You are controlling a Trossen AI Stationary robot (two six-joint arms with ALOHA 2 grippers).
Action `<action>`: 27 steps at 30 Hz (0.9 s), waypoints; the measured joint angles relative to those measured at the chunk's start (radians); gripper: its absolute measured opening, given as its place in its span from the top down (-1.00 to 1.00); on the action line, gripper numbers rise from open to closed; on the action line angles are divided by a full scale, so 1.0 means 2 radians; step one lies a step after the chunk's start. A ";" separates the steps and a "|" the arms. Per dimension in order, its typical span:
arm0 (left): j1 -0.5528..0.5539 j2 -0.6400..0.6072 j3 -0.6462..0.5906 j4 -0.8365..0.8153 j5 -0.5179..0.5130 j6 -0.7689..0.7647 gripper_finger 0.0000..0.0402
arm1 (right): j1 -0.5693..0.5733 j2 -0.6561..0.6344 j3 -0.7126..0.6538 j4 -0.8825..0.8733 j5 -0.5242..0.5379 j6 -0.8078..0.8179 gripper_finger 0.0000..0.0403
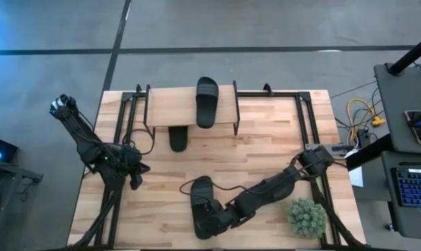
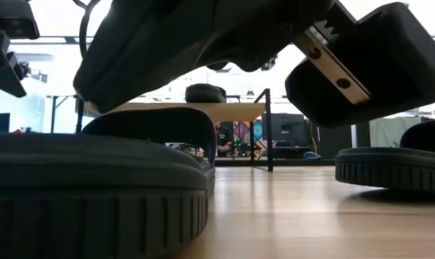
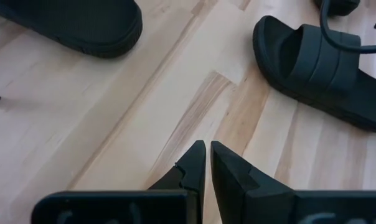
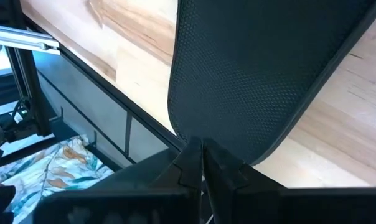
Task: Pick and place slides into the shelf
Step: Put the small black slide on the shelf
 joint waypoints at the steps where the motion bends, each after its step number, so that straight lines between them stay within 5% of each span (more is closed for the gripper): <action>1: 0.000 -0.002 0.000 0.000 0.000 0.001 0.95 | 0.000 0.000 0.000 0.000 0.000 0.000 0.96; 6: 0.000 -0.005 -0.002 -0.002 -0.002 0.001 0.95 | 0.000 0.000 0.000 0.000 0.009 -0.009 0.96; 15: 0.000 -0.005 -0.002 -0.004 -0.004 0.001 0.95 | -0.004 -0.001 0.019 -0.009 0.109 -0.071 0.96; 27: 0.000 -0.005 -0.002 -0.004 -0.004 0.003 0.95 | -0.020 -0.034 0.117 -0.258 0.153 -0.301 0.93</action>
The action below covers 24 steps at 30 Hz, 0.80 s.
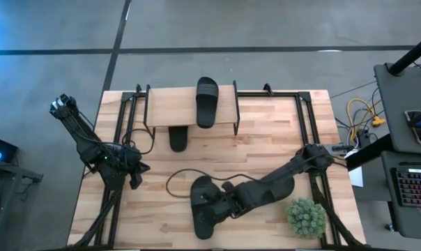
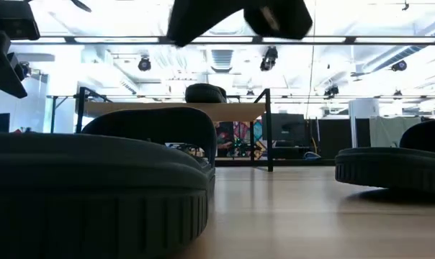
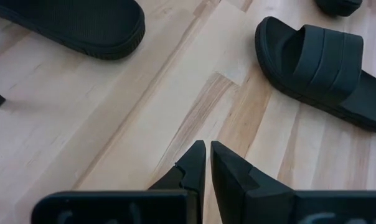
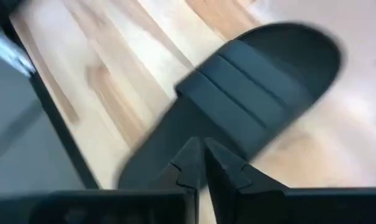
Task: Pick and place slides into the shelf
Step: Put the small black slide on the shelf
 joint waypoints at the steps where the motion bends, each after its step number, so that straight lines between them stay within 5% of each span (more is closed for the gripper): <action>1: 0.000 0.000 0.000 0.002 0.000 0.004 0.95 | 0.000 0.000 0.011 -0.020 0.001 -0.024 0.90; 14: 0.000 0.001 0.000 0.004 0.000 0.006 0.95 | -0.001 0.005 0.031 -0.060 -0.002 -0.215 0.05; 24: 0.000 0.006 0.000 0.004 0.000 0.006 0.95 | -0.004 0.039 0.024 -0.035 0.026 -0.318 -0.15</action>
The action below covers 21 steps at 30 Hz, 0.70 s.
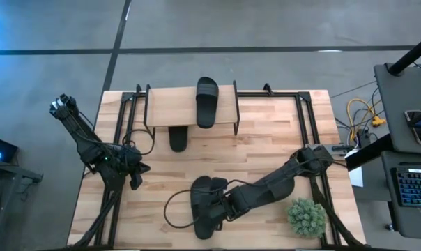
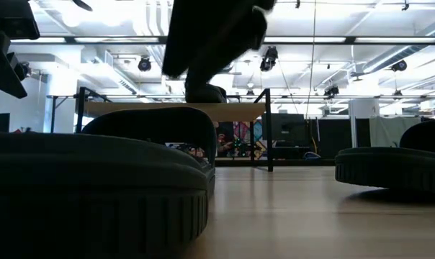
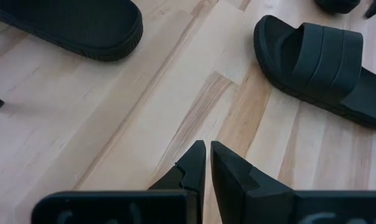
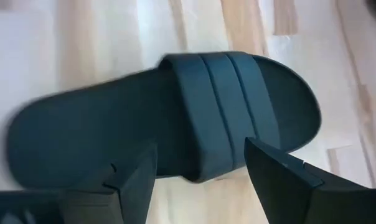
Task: Pick and place slides into the shelf
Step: Put the small black slide on the shelf
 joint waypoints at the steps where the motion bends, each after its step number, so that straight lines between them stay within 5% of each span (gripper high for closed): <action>1: 0.000 0.001 0.000 0.000 0.000 0.000 0.95 | 0.000 0.006 0.000 -0.001 0.008 -0.002 -0.15; 21: 0.000 0.003 0.000 -0.001 0.001 0.005 0.95 | -0.002 0.041 0.002 0.008 0.063 -0.038 -0.15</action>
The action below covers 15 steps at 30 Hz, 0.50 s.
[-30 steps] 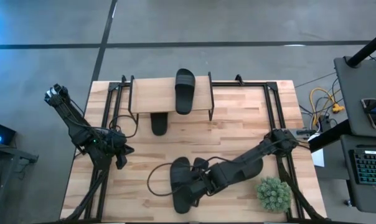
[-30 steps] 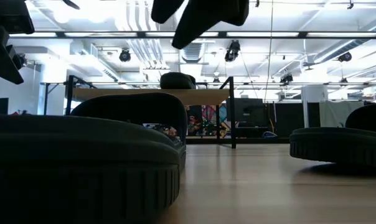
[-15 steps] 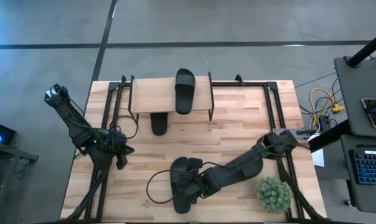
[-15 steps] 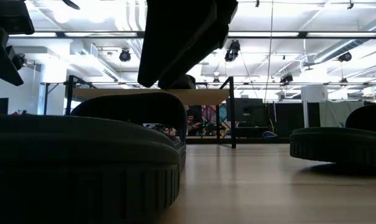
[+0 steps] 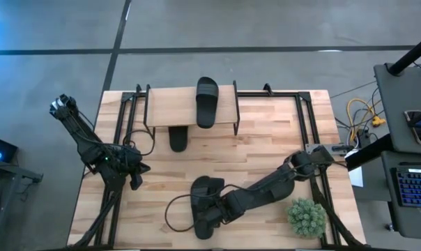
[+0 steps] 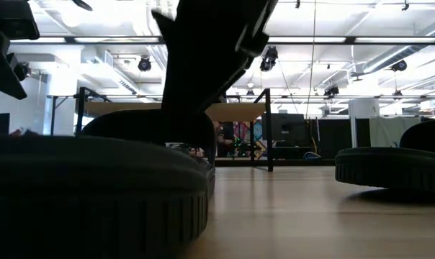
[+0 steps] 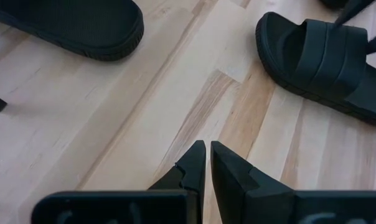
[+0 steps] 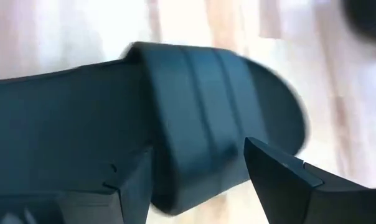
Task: Pick and place slides into the shelf
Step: Put the small black slide on the shelf
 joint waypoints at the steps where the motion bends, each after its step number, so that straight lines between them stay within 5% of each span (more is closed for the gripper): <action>1: 0.000 0.000 0.000 0.000 0.000 0.000 0.95 | -0.001 0.001 0.000 -0.001 0.012 -0.002 -0.14; 5: 0.000 0.000 0.000 0.000 0.002 0.000 0.95 | -0.002 0.001 -0.001 0.000 0.049 -0.039 -0.10; 15: 0.000 0.000 0.000 0.000 0.003 -0.001 0.95 | -0.012 0.001 -0.001 0.001 0.044 -0.049 0.17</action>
